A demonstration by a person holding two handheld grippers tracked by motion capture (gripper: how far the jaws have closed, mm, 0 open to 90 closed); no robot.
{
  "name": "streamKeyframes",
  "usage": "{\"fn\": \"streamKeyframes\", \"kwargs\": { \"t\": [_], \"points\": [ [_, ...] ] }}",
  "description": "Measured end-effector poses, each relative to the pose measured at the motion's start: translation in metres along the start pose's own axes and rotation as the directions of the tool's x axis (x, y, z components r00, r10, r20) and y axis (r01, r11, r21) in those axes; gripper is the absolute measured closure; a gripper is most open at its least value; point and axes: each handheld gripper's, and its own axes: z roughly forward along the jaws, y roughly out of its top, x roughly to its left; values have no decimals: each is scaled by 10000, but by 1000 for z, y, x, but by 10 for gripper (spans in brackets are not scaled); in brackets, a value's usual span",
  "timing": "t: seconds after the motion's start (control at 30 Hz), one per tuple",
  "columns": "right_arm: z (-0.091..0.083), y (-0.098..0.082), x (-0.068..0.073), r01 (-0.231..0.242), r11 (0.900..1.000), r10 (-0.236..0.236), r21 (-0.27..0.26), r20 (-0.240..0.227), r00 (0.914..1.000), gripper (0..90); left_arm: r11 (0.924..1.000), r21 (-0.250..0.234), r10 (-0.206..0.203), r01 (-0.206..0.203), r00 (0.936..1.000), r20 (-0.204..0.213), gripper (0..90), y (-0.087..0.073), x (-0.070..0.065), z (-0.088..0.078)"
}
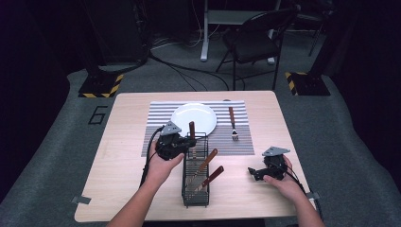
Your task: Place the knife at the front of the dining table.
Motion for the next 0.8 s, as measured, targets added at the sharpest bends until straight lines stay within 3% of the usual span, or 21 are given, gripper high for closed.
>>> {"fn": "streamKeyframes", "kwargs": {
  "t": [0.2, 0.33, 0.8],
  "points": [
    [0, 0, 0, 8, 10000, -8, 33, -23, 10000, 0, 9995, 162, 269, -268, 9996, -57, 803, 3, -2, 2],
    [0, 0, 0, 8, 10000, -8, 28, -23, 10000, 0, 9995, 269, 176, -178, 9998, 63, 804, 5, -3, 1],
    [0, 0, 0, 6, 10000, -6, 20, -15, 10000, 0, 9999, -57, 144, -144, 9999, 64, 804, 27, -3, -17]
  ]
}}
